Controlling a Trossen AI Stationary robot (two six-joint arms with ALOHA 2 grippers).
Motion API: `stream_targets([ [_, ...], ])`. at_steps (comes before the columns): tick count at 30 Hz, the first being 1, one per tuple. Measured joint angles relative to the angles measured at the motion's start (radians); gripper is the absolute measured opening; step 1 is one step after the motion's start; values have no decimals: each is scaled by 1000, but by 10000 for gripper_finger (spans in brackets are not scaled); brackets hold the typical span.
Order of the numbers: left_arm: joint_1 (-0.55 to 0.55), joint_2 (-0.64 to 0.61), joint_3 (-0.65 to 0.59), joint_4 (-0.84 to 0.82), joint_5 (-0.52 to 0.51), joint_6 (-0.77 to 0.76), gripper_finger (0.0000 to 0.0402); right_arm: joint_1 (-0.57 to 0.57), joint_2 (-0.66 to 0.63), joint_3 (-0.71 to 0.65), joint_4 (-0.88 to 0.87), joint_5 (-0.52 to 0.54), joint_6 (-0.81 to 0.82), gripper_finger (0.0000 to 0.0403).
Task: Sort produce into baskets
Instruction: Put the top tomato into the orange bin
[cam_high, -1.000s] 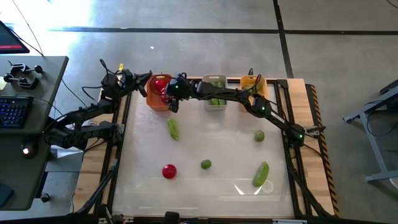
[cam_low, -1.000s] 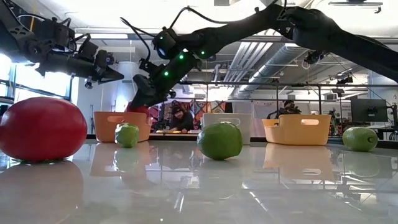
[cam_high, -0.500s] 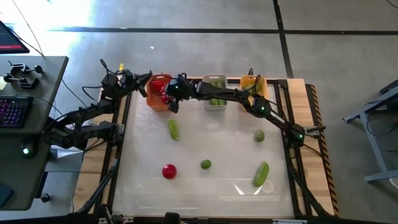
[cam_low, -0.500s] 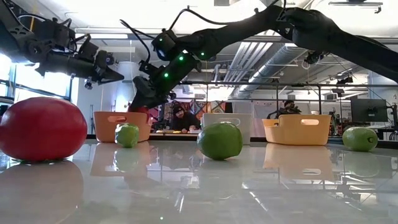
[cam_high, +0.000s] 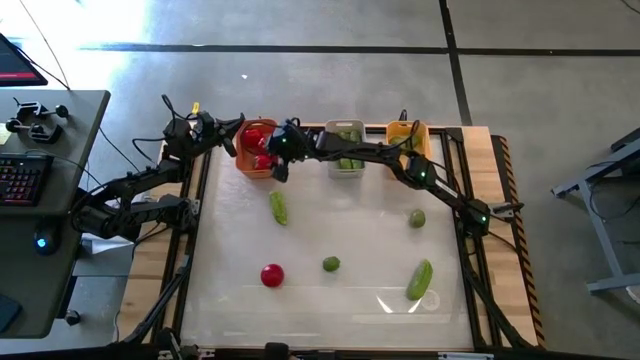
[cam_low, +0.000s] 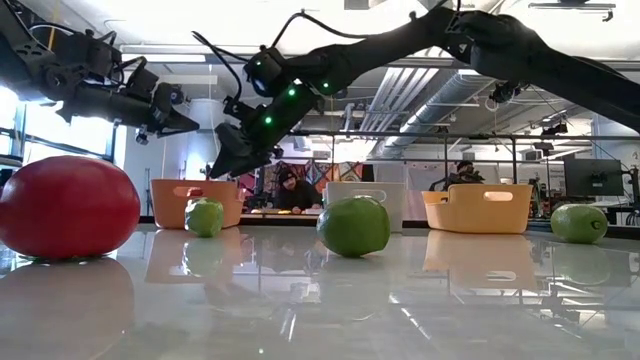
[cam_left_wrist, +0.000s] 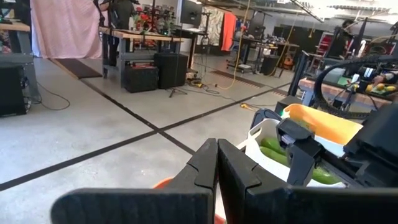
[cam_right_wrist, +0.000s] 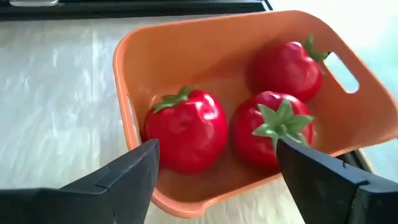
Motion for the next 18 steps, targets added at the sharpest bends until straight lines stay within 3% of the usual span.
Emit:
stream_targets([
  [5,0,0,0,-14,0,1,0,0,-17,63,-112,32,-22,306],
  [8,0,0,-1,-28,0,16,0,0,-62,37,-136,86,-25,268],
  [11,-10,0,-1,-33,2,23,0,4,-78,36,-182,106,-34,195],
  [16,-52,0,-1,-45,63,63,0,31,-76,22,-200,106,-62,32],
  [18,-75,0,-1,-47,71,76,0,38,-76,14,-199,102,-62,15],
])
